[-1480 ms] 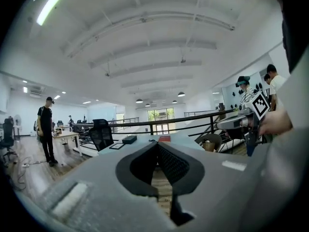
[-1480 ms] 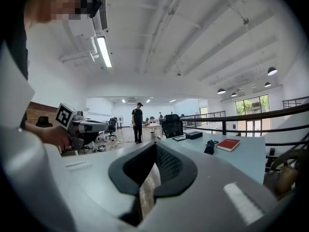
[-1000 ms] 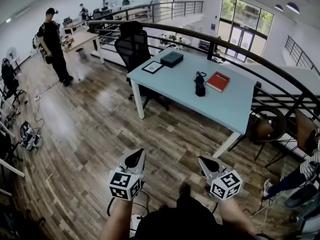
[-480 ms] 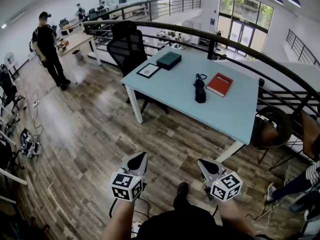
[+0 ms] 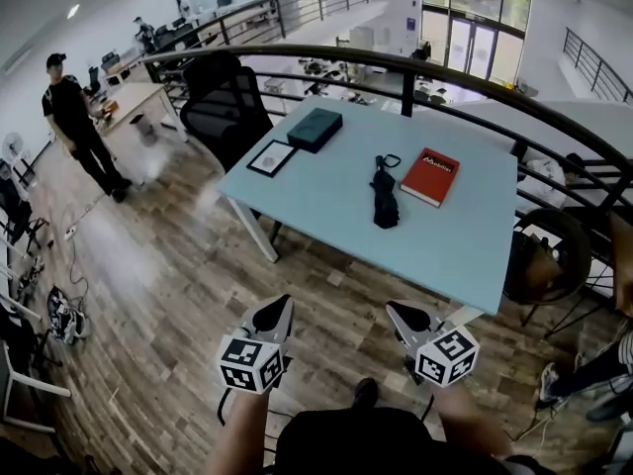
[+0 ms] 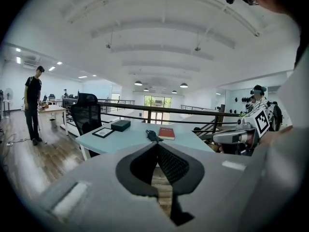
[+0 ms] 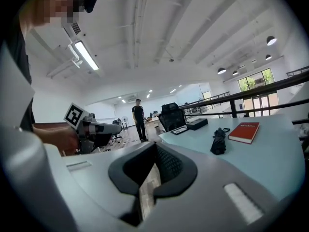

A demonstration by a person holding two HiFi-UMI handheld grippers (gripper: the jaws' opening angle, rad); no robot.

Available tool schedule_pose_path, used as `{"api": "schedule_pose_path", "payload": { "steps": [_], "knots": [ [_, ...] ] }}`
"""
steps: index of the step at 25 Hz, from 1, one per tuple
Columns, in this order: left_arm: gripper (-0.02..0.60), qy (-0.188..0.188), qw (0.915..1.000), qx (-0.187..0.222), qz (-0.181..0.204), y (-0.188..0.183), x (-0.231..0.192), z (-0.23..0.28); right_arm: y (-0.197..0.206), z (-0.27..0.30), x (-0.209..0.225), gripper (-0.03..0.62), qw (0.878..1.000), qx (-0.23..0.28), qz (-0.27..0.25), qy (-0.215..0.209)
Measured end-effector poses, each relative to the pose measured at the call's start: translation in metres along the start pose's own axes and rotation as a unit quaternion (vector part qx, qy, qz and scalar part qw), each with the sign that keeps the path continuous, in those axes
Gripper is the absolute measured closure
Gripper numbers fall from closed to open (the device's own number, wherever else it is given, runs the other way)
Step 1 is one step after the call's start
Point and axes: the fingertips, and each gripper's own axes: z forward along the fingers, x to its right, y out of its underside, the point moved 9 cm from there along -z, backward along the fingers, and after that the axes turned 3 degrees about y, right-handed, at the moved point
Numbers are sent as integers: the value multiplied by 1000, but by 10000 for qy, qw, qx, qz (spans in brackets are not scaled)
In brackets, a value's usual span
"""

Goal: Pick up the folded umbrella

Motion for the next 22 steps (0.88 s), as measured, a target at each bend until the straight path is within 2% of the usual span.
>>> {"api": "schedule_pose_path", "payload": {
  "steps": [7, 12, 19, 22],
  "knots": [
    [575, 257, 9995, 124, -138, -20, -10, 65, -8, 28, 36, 595, 9994, -325, 107, -35],
    [575, 466, 9985, 185, -197, -29, -37, 115, -17, 66, 60, 594, 9987, -510, 63, 13],
    [575, 878, 9953, 416, -52, -72, -118, 199, -48, 158, 106, 594, 9974, -620, 60, 372],
    [575, 986, 9942, 432, -52, -95, -165, 232, -71, 209, 112, 594, 9972, -658, -13, 348]
  ]
}}
